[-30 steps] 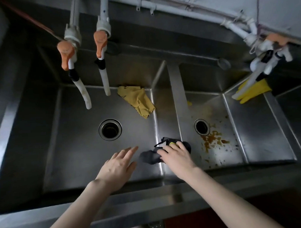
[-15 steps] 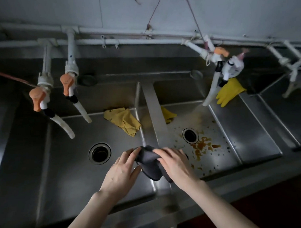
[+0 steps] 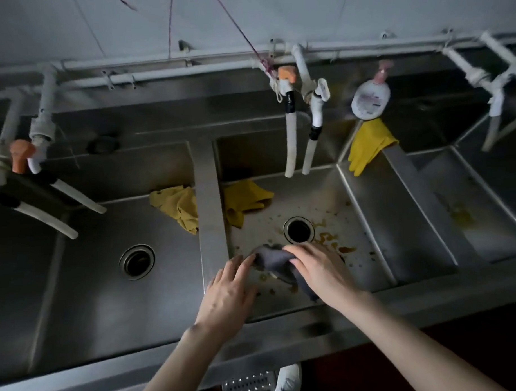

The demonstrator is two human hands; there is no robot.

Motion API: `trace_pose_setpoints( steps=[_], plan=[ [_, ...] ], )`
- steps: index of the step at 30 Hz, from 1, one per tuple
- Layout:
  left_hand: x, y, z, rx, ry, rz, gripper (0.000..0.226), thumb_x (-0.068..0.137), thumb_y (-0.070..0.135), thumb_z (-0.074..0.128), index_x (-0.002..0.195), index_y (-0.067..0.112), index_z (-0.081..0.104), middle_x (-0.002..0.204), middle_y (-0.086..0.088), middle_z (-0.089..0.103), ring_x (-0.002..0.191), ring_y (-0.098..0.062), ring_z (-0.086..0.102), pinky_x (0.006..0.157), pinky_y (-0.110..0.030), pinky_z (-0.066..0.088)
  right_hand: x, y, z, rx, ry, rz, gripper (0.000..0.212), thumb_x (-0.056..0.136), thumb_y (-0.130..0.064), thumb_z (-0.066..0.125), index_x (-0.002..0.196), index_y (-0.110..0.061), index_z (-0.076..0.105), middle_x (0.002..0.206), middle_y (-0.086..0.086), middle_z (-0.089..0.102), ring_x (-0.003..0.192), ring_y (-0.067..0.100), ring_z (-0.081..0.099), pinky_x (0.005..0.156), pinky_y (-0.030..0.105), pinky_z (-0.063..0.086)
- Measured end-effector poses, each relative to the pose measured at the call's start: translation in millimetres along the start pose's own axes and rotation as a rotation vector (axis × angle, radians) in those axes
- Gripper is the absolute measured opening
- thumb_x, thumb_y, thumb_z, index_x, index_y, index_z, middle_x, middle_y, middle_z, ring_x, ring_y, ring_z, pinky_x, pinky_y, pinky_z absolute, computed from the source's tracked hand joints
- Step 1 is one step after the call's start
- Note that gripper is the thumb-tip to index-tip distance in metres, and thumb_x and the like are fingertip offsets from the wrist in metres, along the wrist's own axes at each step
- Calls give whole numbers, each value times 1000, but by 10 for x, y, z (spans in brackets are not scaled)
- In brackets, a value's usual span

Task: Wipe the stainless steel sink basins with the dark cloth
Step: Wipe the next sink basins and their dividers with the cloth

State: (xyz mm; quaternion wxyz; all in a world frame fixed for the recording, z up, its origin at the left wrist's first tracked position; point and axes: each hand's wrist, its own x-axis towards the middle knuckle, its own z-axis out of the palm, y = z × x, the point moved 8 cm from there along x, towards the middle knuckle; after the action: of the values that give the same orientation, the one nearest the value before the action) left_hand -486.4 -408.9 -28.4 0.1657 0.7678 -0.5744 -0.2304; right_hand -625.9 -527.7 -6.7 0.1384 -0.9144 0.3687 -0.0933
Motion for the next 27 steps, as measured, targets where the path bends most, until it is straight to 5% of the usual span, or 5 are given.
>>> trace_pose_setpoints(
  steps=[10,19,27],
  plan=[
    [23,8,155,132,-2,-51,55,94,34,51,145,24,32,151,-5,34,134,-30,38,110,-43,35,-128,496,178,24,-88,59,41,92,-36,31,116,-23,61,99,3,68,84,26,65,73,41,52],
    [402,-227,78,191,60,-27,52,89,25,60,138,14,45,150,-15,35,137,-36,35,108,-51,38,175,552,383,21,-87,63,30,94,-31,44,118,-23,61,102,3,68,87,26,64,71,40,53],
    [724,-493,25,325,120,-118,54,89,26,60,139,14,43,157,-16,21,146,-35,15,117,-51,19,583,676,724,2,-95,-21,26,93,-24,56,118,-19,63,96,5,68,76,27,63,60,38,52]
  ],
)
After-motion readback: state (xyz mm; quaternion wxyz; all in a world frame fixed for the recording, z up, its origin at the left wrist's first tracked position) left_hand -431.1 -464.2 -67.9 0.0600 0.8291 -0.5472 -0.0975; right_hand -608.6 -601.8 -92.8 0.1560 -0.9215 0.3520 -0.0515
